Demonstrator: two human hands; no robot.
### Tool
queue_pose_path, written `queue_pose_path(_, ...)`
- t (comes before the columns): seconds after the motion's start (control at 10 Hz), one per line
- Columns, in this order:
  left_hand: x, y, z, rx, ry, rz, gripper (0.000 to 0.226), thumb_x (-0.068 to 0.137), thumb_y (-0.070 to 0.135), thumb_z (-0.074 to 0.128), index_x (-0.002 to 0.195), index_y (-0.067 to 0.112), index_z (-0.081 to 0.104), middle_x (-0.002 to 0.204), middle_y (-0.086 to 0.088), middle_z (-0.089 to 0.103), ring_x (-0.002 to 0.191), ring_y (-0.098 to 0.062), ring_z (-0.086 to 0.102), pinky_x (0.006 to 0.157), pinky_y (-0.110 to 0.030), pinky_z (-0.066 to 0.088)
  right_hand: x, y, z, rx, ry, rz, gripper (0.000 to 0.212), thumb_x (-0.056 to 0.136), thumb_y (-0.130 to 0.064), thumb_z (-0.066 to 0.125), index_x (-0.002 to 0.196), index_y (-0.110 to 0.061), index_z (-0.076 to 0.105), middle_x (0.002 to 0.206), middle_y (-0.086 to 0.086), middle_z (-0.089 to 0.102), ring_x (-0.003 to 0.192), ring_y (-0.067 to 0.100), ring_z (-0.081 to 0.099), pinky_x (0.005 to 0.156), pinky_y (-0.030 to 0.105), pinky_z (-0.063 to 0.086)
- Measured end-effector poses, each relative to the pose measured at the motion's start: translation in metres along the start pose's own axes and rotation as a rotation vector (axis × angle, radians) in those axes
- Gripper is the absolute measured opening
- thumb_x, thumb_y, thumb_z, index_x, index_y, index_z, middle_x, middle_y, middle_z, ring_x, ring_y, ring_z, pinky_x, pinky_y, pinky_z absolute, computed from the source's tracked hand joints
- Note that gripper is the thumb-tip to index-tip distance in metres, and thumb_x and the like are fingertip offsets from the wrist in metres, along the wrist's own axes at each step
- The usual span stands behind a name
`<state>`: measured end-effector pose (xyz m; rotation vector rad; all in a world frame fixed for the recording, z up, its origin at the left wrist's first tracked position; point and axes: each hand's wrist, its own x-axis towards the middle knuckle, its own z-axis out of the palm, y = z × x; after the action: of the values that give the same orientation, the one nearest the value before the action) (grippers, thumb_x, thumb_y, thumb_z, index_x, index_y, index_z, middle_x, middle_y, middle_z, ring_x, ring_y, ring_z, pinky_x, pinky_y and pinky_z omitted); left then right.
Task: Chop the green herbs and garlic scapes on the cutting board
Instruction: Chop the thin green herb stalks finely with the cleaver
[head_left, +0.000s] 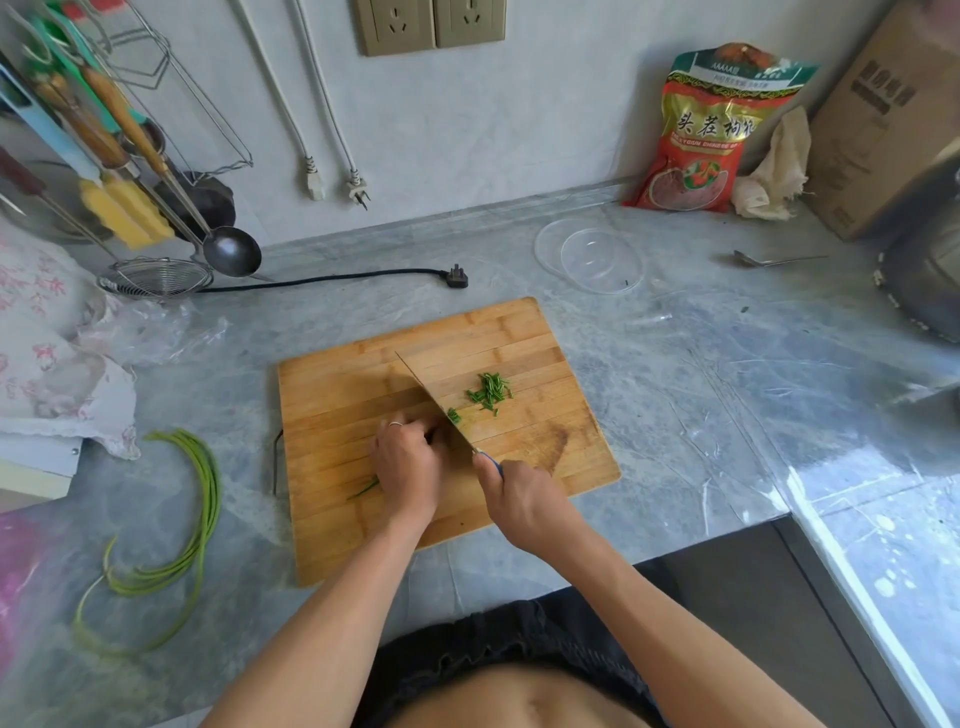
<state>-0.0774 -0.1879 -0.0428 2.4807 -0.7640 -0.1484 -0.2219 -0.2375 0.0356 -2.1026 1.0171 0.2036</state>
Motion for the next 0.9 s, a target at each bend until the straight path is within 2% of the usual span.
queue_pose_path(0.1, -0.001, -0.001, -0.003, 0.024, 0.016, 0.067, 0.009, 0.081, 0.016, 0.069, 0.079, 0.021, 0.076, 0.077, -0.005, 0.063, 0.082, -0.032, 0.053, 0.071, -0.038, 0.041, 0.002, 0.000, 0.002, -0.005, 0.000, -0.004, 0.054, 0.102, -0.052, 0.024, 0.067, -0.015, 0.038, 0.062, 0.003, 0.043, 0.054, 0.016, 0.038, 0.049, 0.027, 0.026)
queue_pose_path(0.2, -0.003, -0.004, -0.001, 0.035, 0.042, 0.131, 0.012, 0.088, 0.019, 0.068, 0.088, 0.026, 0.078, 0.079, -0.002, 0.061, 0.081, -0.029, 0.053, 0.072, -0.040, 0.043, -0.001, 0.007, -0.004, 0.052, 0.001, 0.005, 0.057, 0.103, -0.051, 0.023, 0.064, -0.013, 0.038, 0.058, 0.004, 0.042, 0.054, 0.020, 0.039, 0.058, 0.034, 0.035)
queue_pose_path(0.3, -0.002, -0.006, 0.000, 0.032, 0.056, 0.150, 0.013, 0.090, 0.022, 0.068, 0.094, 0.027, 0.079, 0.080, -0.002, 0.061, 0.080, -0.029, 0.052, 0.072, -0.040, 0.044, 0.001, 0.006, -0.008, 0.083, 0.015, 0.012, 0.057, 0.103, -0.050, 0.024, 0.061, -0.013, 0.033, 0.057, 0.006, 0.040, 0.056, 0.025, 0.040, 0.057, 0.035, 0.033)
queue_pose_path(0.4, -0.002, -0.004, -0.002, 0.043, 0.053, 0.158, 0.013, 0.089, 0.020, 0.068, 0.091, 0.025, 0.079, 0.078, -0.003, 0.061, 0.079, -0.028, 0.052, 0.069, -0.039, 0.043, 0.004, -0.003, -0.006, 0.056, 0.018, 0.022, 0.056, 0.103, -0.051, 0.022, 0.067, -0.011, 0.040, 0.060, 0.004, 0.043, 0.052, 0.018, 0.038, 0.048, 0.029, 0.027)
queue_pose_path(0.5, -0.004, -0.002, -0.005, 0.004, 0.037, 0.141, 0.012, 0.088, 0.023, 0.067, 0.086, 0.026, 0.078, 0.076, -0.002, 0.061, 0.078, -0.027, 0.051, 0.068, -0.039, 0.043, 0.007, -0.013, -0.006, 0.018, 0.003, 0.013, 0.052, 0.104, -0.048, 0.020, 0.080, -0.010, 0.047, 0.064, 0.002, 0.043, 0.058, 0.019, 0.042, 0.052, 0.027, 0.032)
queue_pose_path(0.6, -0.006, -0.002, -0.006, -0.018, 0.036, 0.138, 0.012, 0.085, 0.021, 0.067, 0.078, 0.026, 0.076, 0.072, -0.002, 0.058, 0.077, -0.029, 0.050, 0.067, -0.040, 0.044, 0.011, -0.019, -0.004, 0.013, 0.012, -0.006, 0.054, 0.103, -0.049, 0.021, 0.087, -0.008, 0.052, 0.069, 0.006, 0.048, 0.070, 0.027, 0.049, 0.055, 0.033, 0.036)
queue_pose_path(0.9, -0.002, -0.004, -0.001, -0.004, 0.028, 0.122, 0.014, 0.085, 0.012, 0.065, 0.080, 0.019, 0.076, 0.076, -0.008, 0.060, 0.081, -0.036, 0.054, 0.068, -0.041, 0.046, -0.001, 0.001, -0.001, -0.029, 0.004, 0.003, 0.060, 0.100, -0.055, 0.017, 0.084, -0.008, 0.053, 0.067, 0.004, 0.048, 0.068, 0.026, 0.049, 0.057, 0.032, 0.036)
